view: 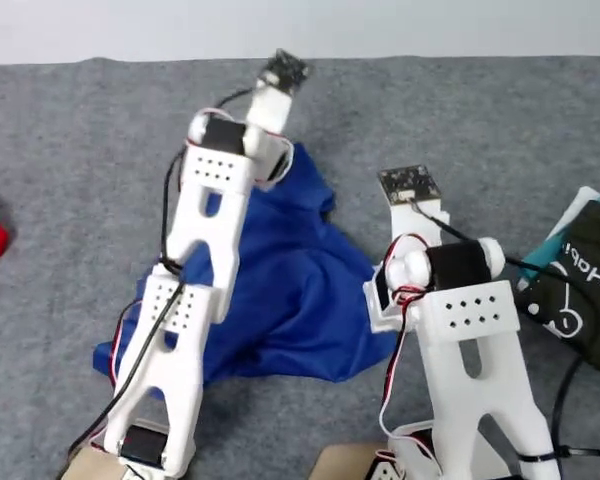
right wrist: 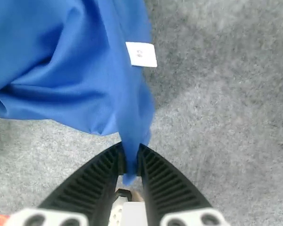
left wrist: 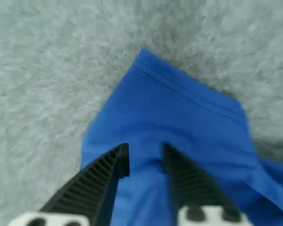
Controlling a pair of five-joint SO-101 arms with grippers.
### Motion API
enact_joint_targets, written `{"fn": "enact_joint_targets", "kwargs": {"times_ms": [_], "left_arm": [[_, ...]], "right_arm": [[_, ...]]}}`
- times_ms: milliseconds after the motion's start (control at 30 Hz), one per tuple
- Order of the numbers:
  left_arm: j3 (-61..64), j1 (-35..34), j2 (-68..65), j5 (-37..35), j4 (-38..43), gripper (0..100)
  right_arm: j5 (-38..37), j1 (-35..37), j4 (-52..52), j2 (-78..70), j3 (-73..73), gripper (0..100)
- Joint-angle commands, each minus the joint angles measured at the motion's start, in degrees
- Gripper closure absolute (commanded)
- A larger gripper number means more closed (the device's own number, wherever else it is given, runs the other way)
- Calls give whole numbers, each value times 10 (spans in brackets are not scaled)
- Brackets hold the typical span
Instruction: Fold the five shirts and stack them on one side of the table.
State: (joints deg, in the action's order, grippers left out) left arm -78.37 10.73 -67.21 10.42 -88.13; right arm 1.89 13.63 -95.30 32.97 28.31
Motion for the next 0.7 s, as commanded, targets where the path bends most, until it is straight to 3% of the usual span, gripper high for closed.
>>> {"fn": "enact_joint_targets", "kwargs": {"times_ms": [0,333,500,667], "left_arm": [[-3,1,-22,33,51,793],[0,-18,-86,51,179,793],[-2,-20,-103,96,192,806],[0,-20,-108,161,192,895]], "right_arm": [[4,6,15,21,2,989],[3,2,24,15,3,989],[3,4,50,15,3,989],[2,5,61,14,3,989]]}}
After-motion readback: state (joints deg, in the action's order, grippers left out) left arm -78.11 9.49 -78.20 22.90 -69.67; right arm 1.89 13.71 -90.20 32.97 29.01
